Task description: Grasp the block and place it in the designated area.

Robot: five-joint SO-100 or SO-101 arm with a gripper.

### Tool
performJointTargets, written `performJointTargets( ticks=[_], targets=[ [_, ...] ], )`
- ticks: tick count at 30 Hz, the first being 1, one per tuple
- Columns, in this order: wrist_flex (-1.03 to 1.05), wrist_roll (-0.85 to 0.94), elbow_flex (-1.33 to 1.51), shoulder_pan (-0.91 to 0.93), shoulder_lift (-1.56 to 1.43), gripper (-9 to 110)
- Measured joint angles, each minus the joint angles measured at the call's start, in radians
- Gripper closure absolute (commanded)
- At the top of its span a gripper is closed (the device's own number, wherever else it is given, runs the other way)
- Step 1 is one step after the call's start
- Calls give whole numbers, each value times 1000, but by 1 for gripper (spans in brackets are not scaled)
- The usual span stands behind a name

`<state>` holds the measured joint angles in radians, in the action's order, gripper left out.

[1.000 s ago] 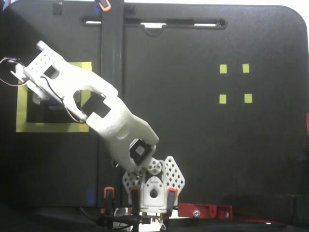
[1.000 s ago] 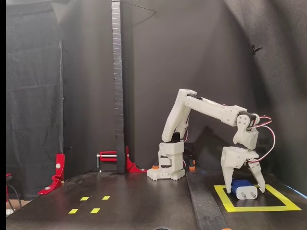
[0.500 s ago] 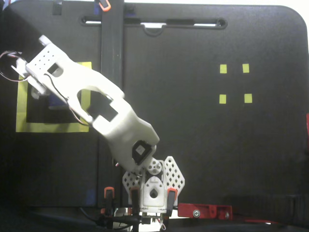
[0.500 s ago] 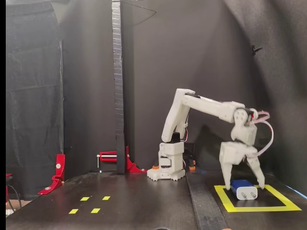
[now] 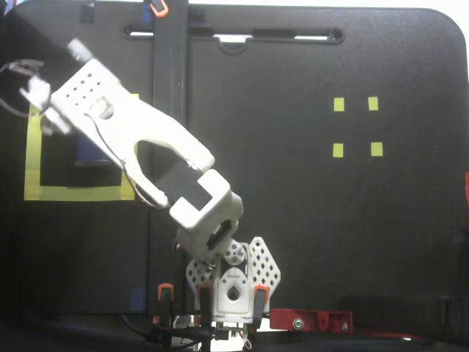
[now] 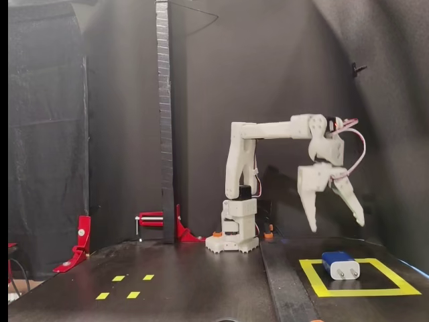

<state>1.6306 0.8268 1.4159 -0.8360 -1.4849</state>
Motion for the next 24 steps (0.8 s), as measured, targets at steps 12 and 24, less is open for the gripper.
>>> performJointTargets(
  ticks=[12,24],
  targets=[
    [3,6,-5,0,-2,81],
    [6,6,-5,8,-2,101]
  ],
)
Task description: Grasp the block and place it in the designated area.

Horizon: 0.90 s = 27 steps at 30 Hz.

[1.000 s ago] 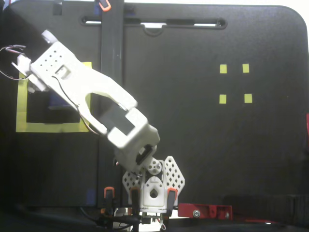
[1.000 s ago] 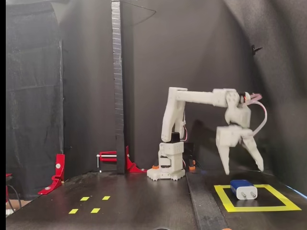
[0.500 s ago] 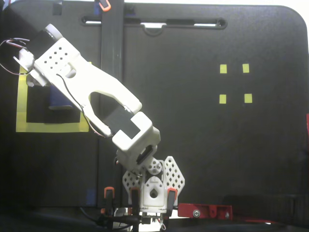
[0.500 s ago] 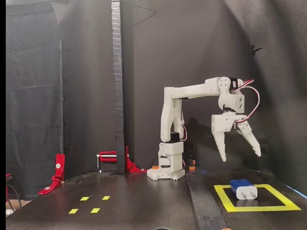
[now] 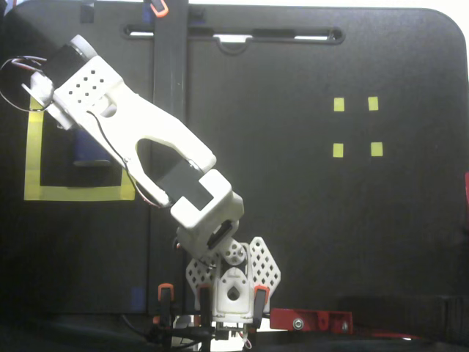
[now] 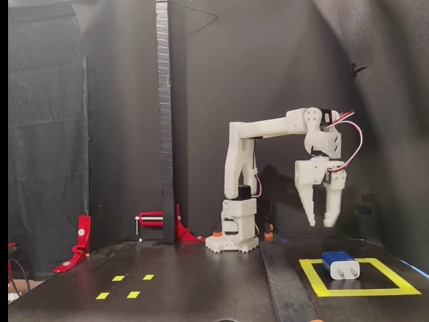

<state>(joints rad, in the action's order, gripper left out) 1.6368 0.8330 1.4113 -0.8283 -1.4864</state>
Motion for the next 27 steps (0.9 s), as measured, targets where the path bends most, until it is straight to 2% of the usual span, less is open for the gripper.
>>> performJointTargets(
  ticks=[6,10,17,25,27],
  targets=[
    [-3,-9,0,0,0,101],
    [-43,-94,0,0,0,101],
    [-121,-453,0,9,0,101],
    [-120,-940,0,31,0,101],
    [-100,-1011,0,32,0,101]
  ],
)
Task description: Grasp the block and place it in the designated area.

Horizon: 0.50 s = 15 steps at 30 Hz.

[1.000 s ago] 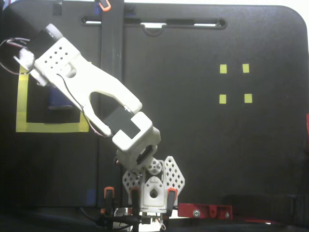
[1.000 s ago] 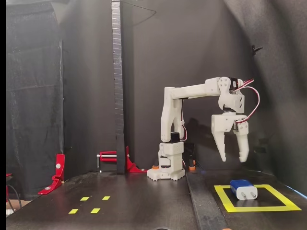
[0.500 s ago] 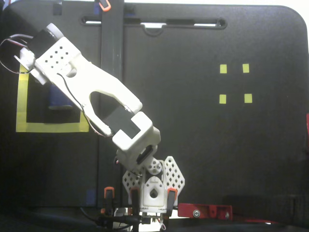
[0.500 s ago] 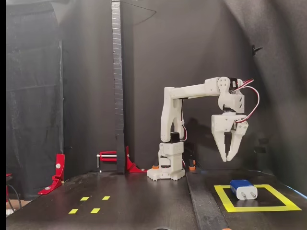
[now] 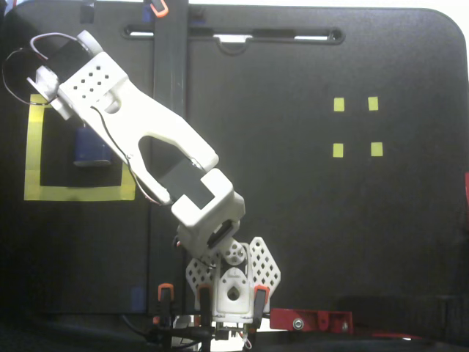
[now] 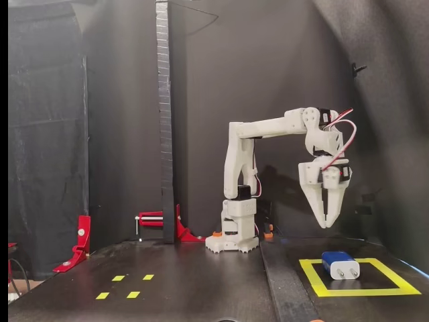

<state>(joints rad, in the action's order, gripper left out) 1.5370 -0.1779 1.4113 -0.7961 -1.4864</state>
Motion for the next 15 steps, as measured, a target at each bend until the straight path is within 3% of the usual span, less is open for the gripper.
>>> performJointTargets(
  ticks=[8,15],
  targets=[
    [25,-34,0,6,0,101],
    [-3,-31,0,137,0,101]
  ],
)
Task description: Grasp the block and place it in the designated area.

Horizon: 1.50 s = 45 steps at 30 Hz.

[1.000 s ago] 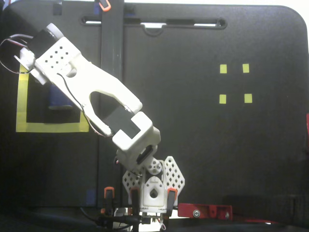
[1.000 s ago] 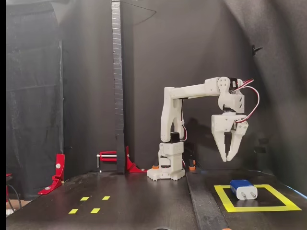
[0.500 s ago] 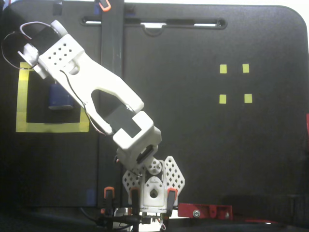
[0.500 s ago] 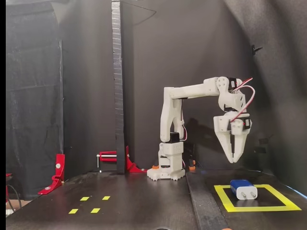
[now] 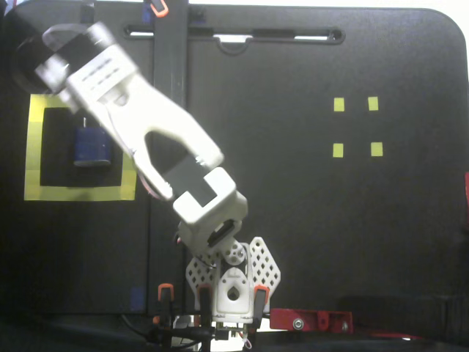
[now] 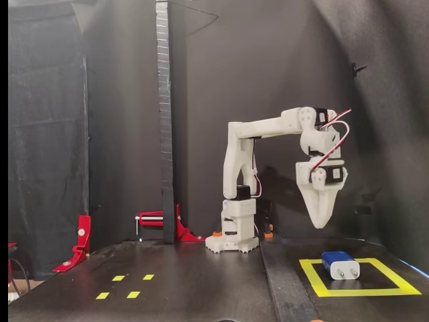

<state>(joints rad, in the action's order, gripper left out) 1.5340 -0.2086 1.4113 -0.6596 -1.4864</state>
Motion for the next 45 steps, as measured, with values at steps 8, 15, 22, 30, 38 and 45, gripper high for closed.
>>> performJointTargets(
  ticks=[8,15,22,30,38,45],
  targets=[
    [-18,32,0,255,0,101],
    [-5,123,0,509,0,101],
    [-25,209,0,695,-37,101],
    [-29,244,21,713,-155,101],
    [-348,284,287,747,-483,101],
    [-736,304,672,762,-851,101]
  ],
)
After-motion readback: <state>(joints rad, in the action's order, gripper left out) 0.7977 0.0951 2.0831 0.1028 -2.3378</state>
